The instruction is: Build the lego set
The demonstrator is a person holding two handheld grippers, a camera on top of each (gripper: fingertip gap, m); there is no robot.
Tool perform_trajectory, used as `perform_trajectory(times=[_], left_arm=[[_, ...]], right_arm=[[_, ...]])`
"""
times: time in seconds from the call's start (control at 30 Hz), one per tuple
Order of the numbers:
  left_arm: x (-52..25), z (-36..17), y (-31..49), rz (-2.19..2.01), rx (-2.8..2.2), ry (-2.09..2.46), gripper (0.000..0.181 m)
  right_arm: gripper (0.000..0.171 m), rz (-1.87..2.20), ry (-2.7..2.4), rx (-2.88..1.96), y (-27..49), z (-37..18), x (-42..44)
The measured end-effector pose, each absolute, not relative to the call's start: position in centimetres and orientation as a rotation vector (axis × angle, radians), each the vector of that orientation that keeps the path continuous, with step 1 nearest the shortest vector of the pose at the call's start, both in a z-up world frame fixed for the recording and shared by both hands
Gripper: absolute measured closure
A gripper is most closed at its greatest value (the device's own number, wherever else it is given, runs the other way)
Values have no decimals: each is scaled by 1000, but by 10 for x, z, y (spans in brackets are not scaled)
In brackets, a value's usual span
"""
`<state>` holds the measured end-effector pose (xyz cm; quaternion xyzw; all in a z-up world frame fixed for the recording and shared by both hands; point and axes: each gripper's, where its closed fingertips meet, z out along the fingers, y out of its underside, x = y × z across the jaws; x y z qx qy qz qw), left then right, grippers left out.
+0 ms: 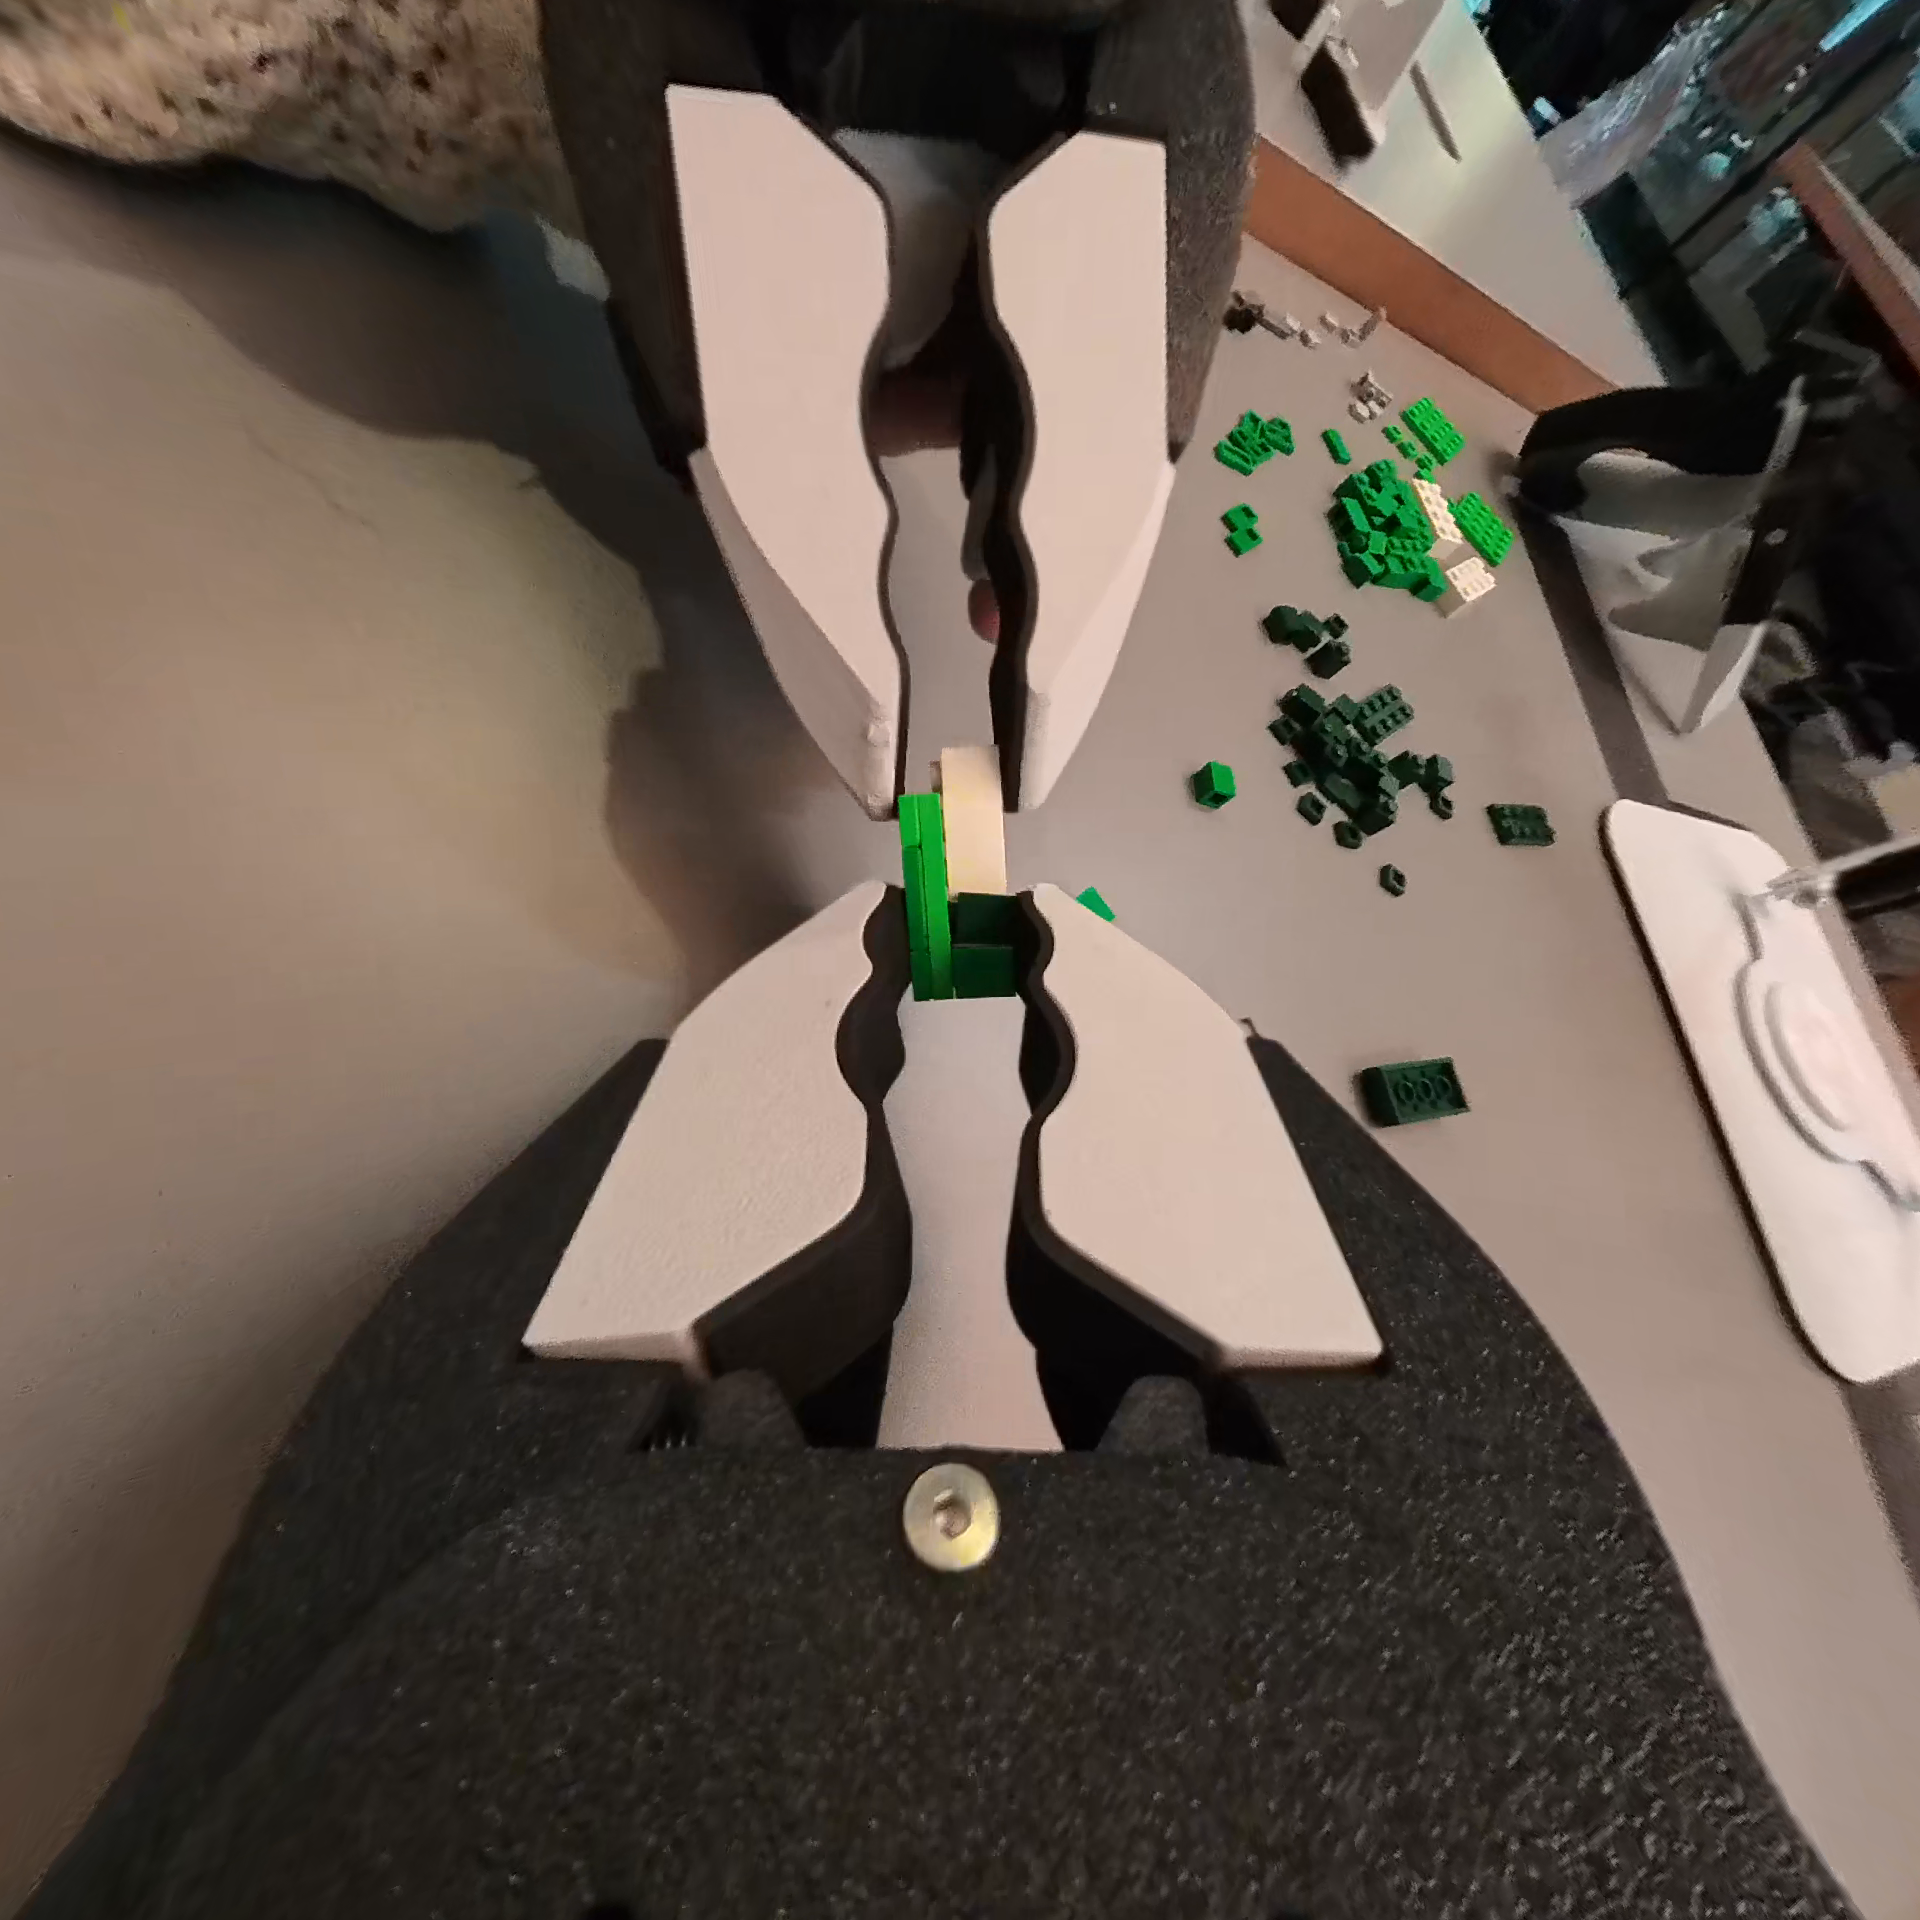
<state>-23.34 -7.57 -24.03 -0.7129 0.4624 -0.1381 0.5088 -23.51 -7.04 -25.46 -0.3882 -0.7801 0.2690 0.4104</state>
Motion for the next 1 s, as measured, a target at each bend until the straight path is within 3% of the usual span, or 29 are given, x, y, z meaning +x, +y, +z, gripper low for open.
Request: perform_trajectory(times=[0.2,0.33,0.57,1.0], left_arm=[[-235,-240,-71,-286,-1708,1098,163],[-247,-240,-64,-135,-1702,1086,150],[-239,-225,-67,-260,-1629,1023,152],[-227,-210,-80,-422,-1546,1016,160]], right_arm=[[152,600,-1958,-971,-65,-254,-236],[152,852,-1851,-1068,-70,-238,-239],[152,1175,-1735,-1105,-76,-215,-235],[153,1226,-1775,-1043,-85,-213,-229]])
